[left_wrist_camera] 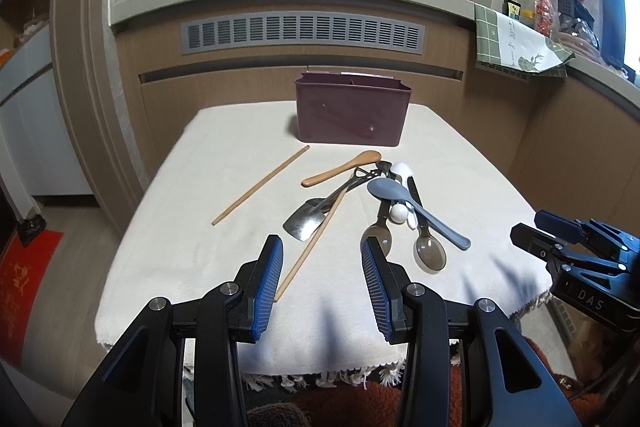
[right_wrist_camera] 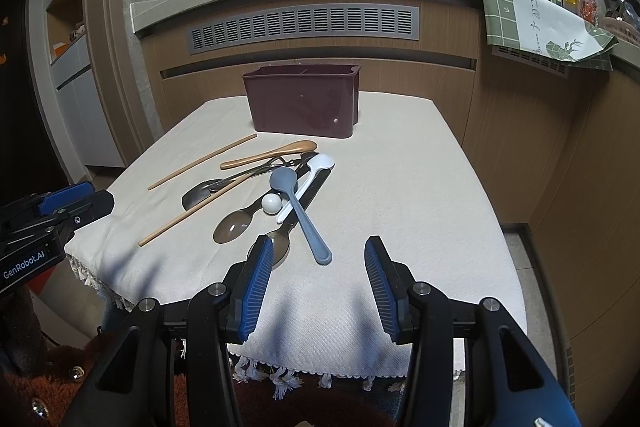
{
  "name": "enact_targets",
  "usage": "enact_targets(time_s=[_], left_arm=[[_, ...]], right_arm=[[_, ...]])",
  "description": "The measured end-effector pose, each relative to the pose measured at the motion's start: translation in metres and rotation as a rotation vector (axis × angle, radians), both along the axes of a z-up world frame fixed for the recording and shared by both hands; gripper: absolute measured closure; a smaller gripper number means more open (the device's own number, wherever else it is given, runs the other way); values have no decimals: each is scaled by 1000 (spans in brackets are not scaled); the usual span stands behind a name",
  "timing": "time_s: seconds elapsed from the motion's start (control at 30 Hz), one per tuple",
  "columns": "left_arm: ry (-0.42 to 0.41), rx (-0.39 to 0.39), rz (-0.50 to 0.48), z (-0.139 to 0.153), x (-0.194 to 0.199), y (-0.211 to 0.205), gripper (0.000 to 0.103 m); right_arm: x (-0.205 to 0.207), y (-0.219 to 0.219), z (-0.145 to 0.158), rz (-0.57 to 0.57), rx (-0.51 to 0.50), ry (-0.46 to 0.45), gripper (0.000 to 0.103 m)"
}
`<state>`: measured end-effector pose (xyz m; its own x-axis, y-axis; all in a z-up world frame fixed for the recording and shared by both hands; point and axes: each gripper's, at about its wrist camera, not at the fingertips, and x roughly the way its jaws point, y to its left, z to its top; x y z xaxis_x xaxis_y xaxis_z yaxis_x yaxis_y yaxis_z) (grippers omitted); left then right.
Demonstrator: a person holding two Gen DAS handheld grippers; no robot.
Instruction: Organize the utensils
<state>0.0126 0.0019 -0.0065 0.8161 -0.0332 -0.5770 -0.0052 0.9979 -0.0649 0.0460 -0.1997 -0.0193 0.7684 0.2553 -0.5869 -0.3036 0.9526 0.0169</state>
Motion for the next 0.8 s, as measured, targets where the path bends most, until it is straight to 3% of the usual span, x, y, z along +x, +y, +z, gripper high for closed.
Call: enact_targets(time_s=[0.17, 0.27, 0.33, 0.43, 0.53, 0.63, 0.8], left_arm=[[33, -32, -9, -5, 25, 15, 61], [86, -17, 61, -14, 37, 24, 60], [78, -8, 62, -20, 42, 28, 60], [130, 31, 47, -31, 54, 36, 60], [175, 16, 16, -36, 73, 43, 60], [164, -55, -19, -37, 92, 52, 60], [141, -120, -73, -34, 123, 57, 60]], right_arm=[[20, 2, 0, 58, 2, 51, 57], [43, 7, -3, 101, 6, 121, 57], [56, 13, -5, 114, -20, 131, 57], [75, 21, -7, 154, -46, 139, 57], [97, 38, -6, 255, -93, 133, 57], [120, 58, -11, 320, -134, 147, 57], [166, 81, -31, 329, -158, 231, 58]])
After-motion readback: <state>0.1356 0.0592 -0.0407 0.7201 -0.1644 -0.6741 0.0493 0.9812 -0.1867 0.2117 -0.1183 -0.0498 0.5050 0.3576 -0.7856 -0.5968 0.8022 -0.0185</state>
